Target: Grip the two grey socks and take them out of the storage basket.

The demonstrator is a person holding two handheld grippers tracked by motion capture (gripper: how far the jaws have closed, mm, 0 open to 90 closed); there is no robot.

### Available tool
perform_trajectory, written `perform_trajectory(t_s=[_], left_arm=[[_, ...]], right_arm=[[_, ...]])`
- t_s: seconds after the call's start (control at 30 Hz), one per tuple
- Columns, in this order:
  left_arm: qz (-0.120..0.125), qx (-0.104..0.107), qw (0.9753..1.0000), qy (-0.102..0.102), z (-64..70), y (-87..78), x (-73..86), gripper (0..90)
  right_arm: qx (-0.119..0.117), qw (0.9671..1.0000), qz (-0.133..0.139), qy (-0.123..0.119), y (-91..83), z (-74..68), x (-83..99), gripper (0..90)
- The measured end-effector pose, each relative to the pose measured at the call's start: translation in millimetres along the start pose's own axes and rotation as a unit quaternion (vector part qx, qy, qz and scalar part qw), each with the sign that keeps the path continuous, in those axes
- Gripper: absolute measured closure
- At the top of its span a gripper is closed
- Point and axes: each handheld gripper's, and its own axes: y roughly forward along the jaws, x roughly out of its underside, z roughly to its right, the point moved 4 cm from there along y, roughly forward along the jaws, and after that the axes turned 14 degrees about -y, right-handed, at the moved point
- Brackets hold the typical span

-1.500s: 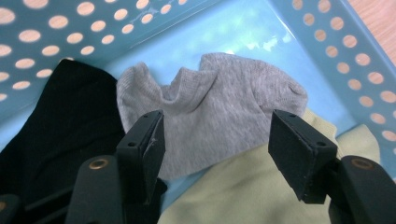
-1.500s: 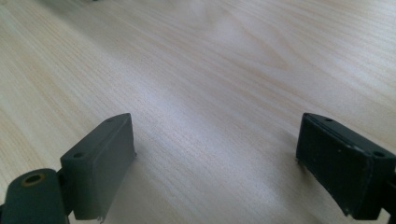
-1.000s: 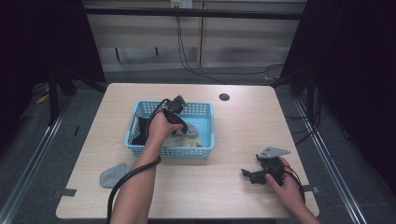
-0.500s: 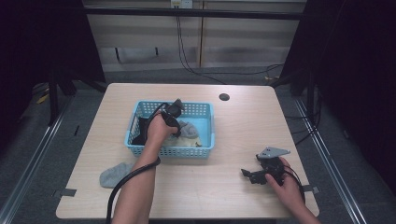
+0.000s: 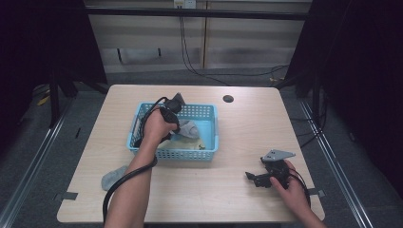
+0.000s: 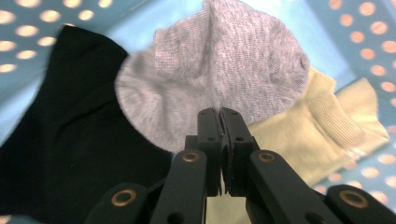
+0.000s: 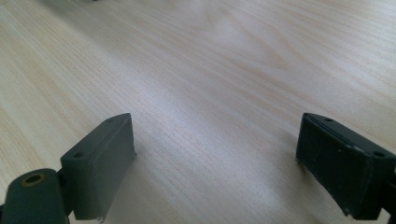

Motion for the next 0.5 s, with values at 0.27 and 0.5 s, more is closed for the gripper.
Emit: perform_trajectory(t_s=[0.27,0.5], left_arm=[[-0.011,0.005,0.9999,0.007,-0.9,-31.7,2.8,87.8],[-0.015,0.010,0.9998,0.007,-4.2,-52.1,9.2,88.0]], right_arm=[[0.000,1.0000,0.002,0.000,0.3,0.1,-0.2,10.9],[0.001,1.0000,0.003,-0.001,0.3,0.3,-0.2,10.9]])
